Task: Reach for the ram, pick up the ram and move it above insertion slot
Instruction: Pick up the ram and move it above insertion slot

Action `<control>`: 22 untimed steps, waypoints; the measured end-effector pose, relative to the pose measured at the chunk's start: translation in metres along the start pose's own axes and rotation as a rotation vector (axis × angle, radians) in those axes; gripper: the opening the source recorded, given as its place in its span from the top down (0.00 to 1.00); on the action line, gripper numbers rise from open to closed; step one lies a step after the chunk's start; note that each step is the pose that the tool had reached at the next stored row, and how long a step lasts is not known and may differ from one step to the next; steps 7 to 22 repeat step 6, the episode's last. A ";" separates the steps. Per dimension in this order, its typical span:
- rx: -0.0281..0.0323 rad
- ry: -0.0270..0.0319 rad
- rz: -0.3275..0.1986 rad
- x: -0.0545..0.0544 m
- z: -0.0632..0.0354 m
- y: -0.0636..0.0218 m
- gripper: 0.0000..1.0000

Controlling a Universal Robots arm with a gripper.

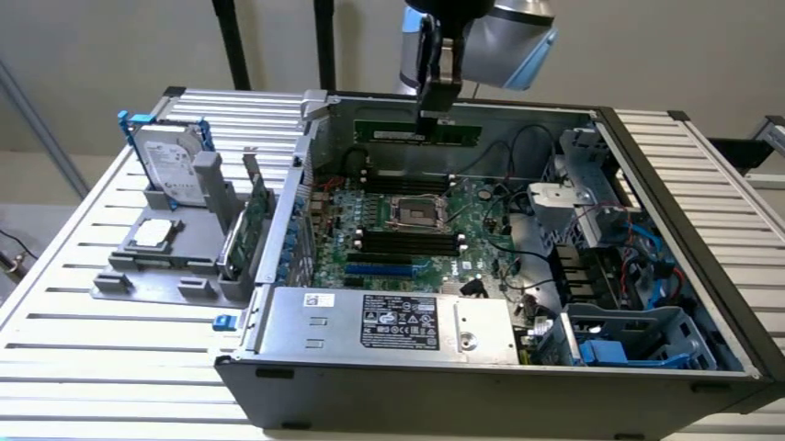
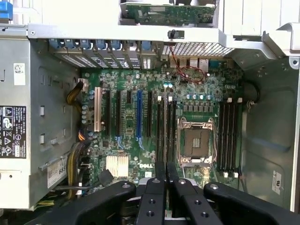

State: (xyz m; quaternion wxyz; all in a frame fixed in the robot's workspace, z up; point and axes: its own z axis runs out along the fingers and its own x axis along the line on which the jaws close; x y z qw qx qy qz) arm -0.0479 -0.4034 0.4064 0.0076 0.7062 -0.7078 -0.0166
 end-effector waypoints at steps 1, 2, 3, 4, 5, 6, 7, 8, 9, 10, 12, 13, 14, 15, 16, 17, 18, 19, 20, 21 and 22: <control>0.0000 0.0000 0.001 0.000 0.0000 0.0000 0.87; 0.0000 0.0000 0.001 0.000 0.0000 0.0000 0.87; 0.0001 -0.0001 0.001 0.000 0.0001 0.0000 0.87; 0.0001 -0.0001 0.001 0.000 0.0001 0.0000 0.87; 0.0001 -0.0001 0.001 0.000 0.0001 0.0000 0.87; 0.0001 -0.0001 0.001 0.000 0.0001 0.0000 0.87; 0.0001 -0.0001 0.001 0.000 0.0001 0.0000 0.87; 0.0001 -0.0001 0.001 0.000 0.0001 0.0000 0.87; 0.0001 -0.0001 0.001 0.000 0.0001 0.0000 0.87; 0.0001 -0.0001 0.001 0.000 0.0001 0.0000 0.87; 0.0001 -0.0001 0.001 0.000 0.0001 0.0000 0.87; 0.0001 -0.0001 0.001 0.000 0.0001 0.0000 0.87; 0.0001 -0.0001 0.001 0.000 0.0001 0.0000 0.87; 0.0001 -0.0001 0.001 0.000 0.0001 0.0000 0.87; 0.0001 -0.0001 0.001 0.000 0.0001 0.0000 0.87; 0.0001 -0.0001 0.001 0.000 0.0001 0.0000 0.87; 0.0001 -0.0001 0.001 0.000 0.0001 0.0000 0.87; 0.0001 -0.0001 0.001 0.000 0.0001 0.0000 0.87; 0.0001 -0.0001 0.001 0.000 0.0001 0.0000 0.87; 0.0001 -0.0001 0.001 0.000 0.0001 0.0000 0.87; 0.0001 -0.0001 0.001 0.000 0.0001 0.0000 0.87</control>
